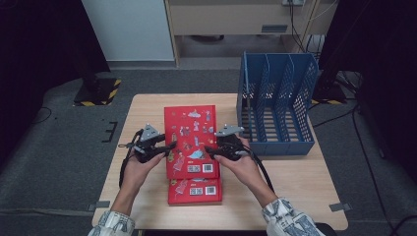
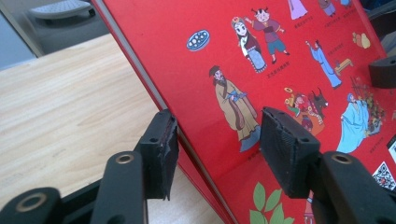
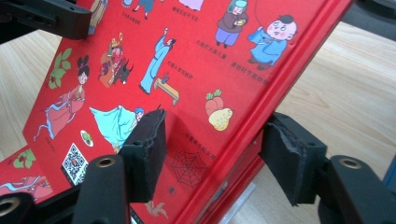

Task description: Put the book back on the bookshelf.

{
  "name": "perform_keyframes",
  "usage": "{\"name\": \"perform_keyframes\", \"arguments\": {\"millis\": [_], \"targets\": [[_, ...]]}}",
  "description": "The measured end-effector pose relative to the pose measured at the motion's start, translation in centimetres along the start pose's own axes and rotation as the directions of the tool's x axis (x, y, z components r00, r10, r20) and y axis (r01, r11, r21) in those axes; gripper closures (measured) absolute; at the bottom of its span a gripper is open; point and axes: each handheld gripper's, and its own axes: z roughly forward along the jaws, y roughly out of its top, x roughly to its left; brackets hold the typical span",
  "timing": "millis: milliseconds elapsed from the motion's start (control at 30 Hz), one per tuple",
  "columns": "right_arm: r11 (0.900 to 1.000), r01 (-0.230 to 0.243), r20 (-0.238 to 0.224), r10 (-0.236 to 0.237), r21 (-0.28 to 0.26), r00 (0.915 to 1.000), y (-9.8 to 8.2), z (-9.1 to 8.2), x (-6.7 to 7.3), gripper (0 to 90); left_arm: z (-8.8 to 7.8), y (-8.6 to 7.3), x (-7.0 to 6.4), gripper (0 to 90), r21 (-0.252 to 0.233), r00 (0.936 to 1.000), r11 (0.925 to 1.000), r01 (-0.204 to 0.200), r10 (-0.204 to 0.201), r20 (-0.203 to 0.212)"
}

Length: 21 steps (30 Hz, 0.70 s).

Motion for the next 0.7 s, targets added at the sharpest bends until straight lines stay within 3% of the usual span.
{"name": "perform_keyframes", "arguments": {"millis": [400,700], "targets": [[1.0,0.007,0.008,-0.007,-0.02,0.9999,1.0,0.7,-0.7,44.5,0.4,0.6,1.1,51.5,-0.015,0.9998,0.9997,0.017,-0.017,-0.013],[0.999,0.014,0.031,-0.013,-0.041,0.9994,1.5,0.3,-0.8,49.4,0.2,1.6,0.9,53.8,-0.005,0.9989,0.9999,-0.012,0.011,-0.046]]}}
